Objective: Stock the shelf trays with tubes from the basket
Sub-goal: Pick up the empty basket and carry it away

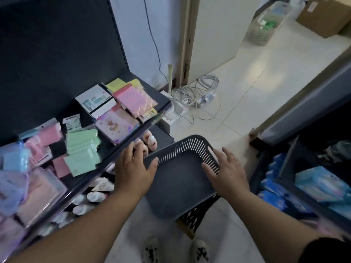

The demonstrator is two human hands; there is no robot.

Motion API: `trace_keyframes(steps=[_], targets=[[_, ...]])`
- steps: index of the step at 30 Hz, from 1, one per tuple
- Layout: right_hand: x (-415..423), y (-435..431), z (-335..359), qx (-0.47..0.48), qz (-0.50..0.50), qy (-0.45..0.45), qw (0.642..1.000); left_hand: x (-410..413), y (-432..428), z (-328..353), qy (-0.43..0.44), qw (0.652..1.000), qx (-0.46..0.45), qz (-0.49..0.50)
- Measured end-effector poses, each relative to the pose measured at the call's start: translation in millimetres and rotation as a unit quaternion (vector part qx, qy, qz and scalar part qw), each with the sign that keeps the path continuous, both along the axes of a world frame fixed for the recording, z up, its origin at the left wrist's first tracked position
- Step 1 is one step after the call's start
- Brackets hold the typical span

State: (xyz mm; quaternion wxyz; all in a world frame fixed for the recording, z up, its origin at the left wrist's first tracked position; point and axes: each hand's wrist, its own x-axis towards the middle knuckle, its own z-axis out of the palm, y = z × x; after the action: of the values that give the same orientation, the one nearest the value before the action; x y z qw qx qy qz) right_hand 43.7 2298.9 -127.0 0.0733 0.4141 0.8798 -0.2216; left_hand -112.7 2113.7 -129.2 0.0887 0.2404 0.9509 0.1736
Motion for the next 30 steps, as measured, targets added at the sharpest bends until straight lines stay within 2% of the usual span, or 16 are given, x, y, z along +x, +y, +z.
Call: trace_keyframes(steps=[7,13,16,21,30], targets=[[-9.7,17.1,-116.4,-0.026,0.059,-0.056,0.996,16.3,-11.2,-124.7,-0.029,0.997,-0.050,0.055],[-23.3,50.9,-173.4,0.049,0.120,-0.086,0.988,30.7,-28.7,-196.6,-0.040,0.992,-0.073,0.100],[-27.7,64.4,-189.7,0.075,0.125,-0.094,0.985,32.6,-28.8,-213.3,-0.036,0.992,-0.040,0.111],[-31.5,72.8,-201.6,0.060,0.083,-0.085,0.991,30.6,-22.8,-219.5,-0.043,0.986,0.028,0.156],[-39.4,67.2,-196.2,0.015,-0.012,-0.033,0.999,21.5,-25.5,-216.0,-0.110,0.964,0.052,0.236]])
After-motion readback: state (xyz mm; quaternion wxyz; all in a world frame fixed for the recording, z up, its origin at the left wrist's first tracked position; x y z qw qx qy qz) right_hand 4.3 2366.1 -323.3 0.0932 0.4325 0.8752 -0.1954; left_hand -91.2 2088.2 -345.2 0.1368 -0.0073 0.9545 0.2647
